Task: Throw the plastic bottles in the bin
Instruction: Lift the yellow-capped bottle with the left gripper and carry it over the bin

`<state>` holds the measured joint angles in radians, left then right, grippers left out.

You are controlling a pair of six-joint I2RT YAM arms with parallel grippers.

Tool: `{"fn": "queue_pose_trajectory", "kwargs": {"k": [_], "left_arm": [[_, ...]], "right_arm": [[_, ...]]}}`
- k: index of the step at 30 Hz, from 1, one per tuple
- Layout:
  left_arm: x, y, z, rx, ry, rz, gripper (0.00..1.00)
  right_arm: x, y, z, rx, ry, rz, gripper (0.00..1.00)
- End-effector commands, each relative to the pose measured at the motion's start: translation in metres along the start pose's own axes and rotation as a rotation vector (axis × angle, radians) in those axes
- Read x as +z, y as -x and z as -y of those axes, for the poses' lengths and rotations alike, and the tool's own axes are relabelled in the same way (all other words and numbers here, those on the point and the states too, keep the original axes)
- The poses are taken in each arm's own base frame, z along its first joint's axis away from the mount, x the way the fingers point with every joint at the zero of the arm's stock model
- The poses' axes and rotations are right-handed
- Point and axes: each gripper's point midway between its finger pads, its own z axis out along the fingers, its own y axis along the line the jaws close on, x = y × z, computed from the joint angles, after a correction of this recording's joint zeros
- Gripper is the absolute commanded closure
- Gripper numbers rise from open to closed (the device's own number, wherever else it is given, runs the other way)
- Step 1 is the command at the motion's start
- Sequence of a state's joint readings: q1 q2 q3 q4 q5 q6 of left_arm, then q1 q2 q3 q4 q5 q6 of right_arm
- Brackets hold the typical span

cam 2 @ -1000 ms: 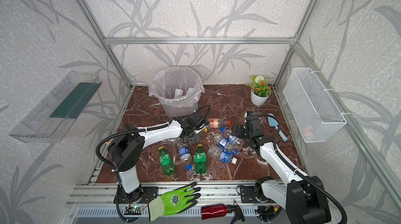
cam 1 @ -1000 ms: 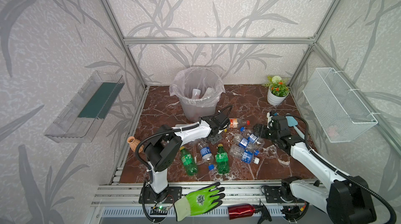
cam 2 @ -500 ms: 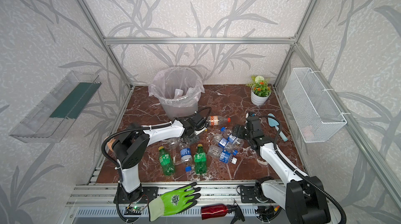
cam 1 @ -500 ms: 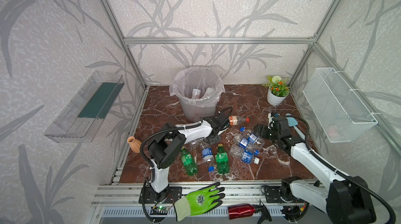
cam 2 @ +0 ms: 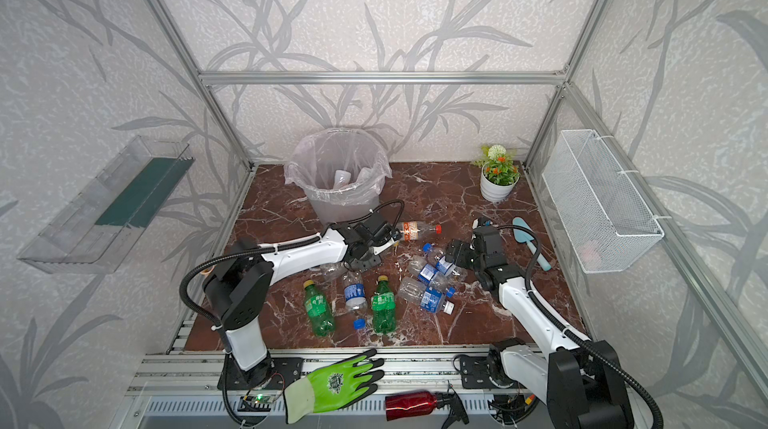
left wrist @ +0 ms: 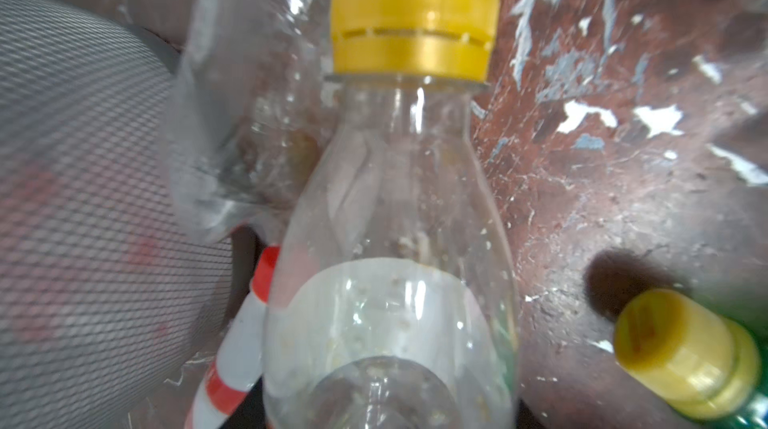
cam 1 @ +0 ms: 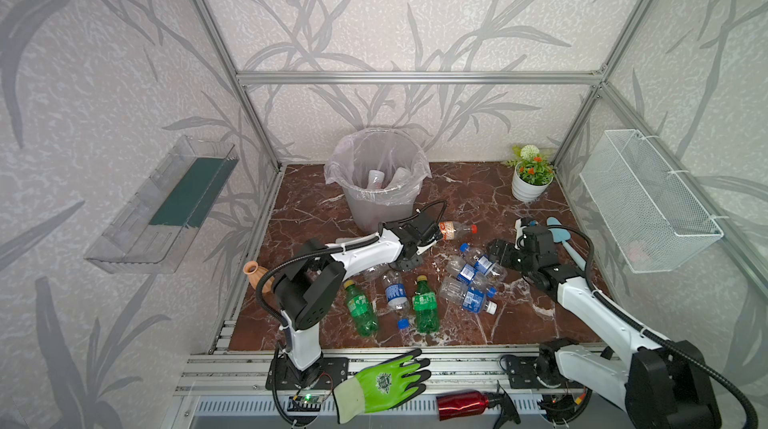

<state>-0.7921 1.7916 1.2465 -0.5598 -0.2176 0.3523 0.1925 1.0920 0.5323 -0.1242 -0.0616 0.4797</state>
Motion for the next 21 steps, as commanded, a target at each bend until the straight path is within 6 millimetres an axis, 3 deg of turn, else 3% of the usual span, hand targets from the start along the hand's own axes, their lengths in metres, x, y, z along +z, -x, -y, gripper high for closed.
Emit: {"fn": "queue_pose_trajectory", "kwargs": {"k": [1, 6, 9, 12, 17, 21], "left_arm": [[-0.045, 0.026, -0.015, -0.009, 0.031, 0.137, 0.48], [-0.111, 0.046, -0.024, -0.086, 0.012, 0.34, 0.47], [-0.165, 0.054, -0.03, -0.165, -0.015, 0.515, 0.46], [-0.231, 0.056, -0.049, -0.255, 0.03, 0.743, 0.46], [-0.351, 0.031, -0.109, -0.436, 0.27, 1.087, 0.46], [-0.425, 0.004, -0.134, -0.487, 0.414, 1.27, 0.46]], "right_arm": [[-0.003, 0.006, -0.002, 0.012, 0.018, 0.032, 0.04], [-0.004, 0.008, -0.004, 0.02, 0.028, 0.04, 0.04], [-0.005, 0.01, -0.004, 0.027, 0.027, 0.051, 0.03], [-0.006, 0.012, -0.004, 0.035, 0.032, 0.063, 0.03], [-0.005, 0.016, -0.009, 0.047, 0.056, 0.075, 0.03], [-0.006, 0.02, -0.013, 0.051, 0.072, 0.076, 0.04]]}}
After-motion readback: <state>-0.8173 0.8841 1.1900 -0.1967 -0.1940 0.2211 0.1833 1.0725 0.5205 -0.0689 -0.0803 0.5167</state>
